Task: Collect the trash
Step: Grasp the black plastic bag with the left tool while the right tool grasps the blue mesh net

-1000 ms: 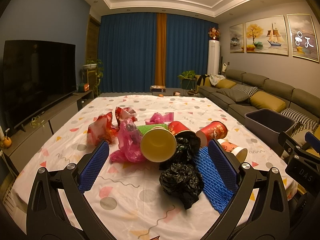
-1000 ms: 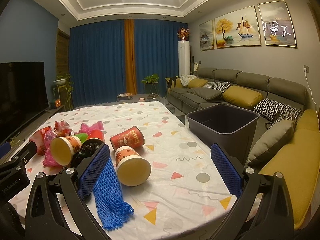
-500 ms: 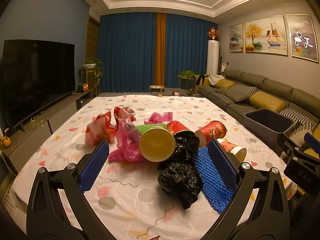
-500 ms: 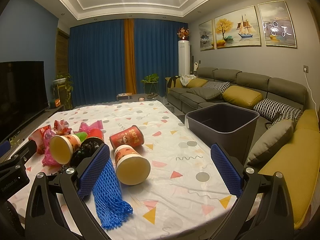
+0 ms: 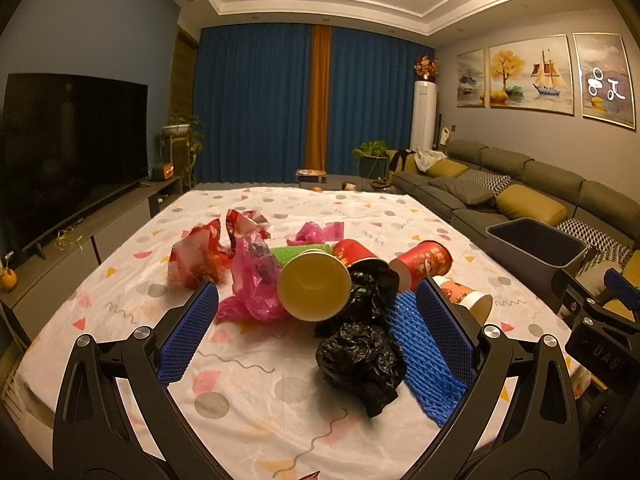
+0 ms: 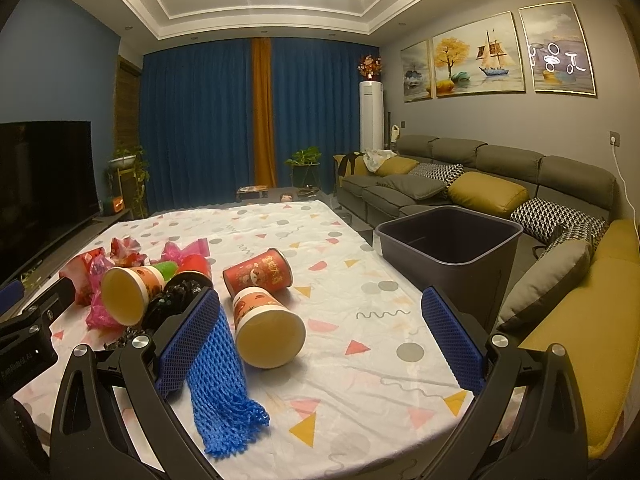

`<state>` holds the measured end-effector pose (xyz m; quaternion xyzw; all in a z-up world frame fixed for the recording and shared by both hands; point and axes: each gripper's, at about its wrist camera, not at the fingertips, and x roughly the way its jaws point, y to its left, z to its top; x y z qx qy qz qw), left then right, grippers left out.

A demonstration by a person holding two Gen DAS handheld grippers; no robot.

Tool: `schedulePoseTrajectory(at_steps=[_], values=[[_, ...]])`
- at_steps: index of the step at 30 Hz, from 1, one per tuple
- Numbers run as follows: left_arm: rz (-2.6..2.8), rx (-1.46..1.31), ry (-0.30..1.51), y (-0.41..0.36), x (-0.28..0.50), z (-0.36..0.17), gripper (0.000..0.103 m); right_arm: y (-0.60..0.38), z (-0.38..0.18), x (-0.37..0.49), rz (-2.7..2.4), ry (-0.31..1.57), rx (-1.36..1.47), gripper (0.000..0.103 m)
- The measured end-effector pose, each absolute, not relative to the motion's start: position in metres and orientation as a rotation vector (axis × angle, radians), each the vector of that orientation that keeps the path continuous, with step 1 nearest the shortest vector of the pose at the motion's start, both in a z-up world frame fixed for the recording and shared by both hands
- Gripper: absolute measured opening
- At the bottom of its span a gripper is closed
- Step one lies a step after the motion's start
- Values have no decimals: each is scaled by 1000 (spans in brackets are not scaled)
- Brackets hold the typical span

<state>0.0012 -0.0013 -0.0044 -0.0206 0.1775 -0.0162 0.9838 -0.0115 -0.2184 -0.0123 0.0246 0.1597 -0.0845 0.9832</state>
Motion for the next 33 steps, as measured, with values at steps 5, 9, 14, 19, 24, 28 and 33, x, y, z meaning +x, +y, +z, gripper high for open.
schedulePoseTrajectory(at_steps=[5, 9, 14, 19, 24, 28, 33], values=[[-30, -49, 349, 7, 1, -9, 97, -213, -19, -8, -145, 320, 36, 98], [-16, -72, 343, 19, 2, -15, 97, -207, -34, -2, -110, 351, 33, 95], [-1, -96, 341, 31, 3, -22, 97, -196, -52, 3, -50, 381, 30, 87], [-4, -100, 336, 35, 3, -30, 97, -184, -74, 12, 5, 439, 32, 77], [-4, -92, 343, 36, 6, -36, 97, -174, -98, 23, 51, 530, 26, 67], [-15, -96, 355, 37, 9, -40, 96, -171, -113, 32, 67, 583, 30, 60], [-39, -90, 367, 35, 12, -46, 92, -169, -121, 35, 86, 607, 42, 45]])
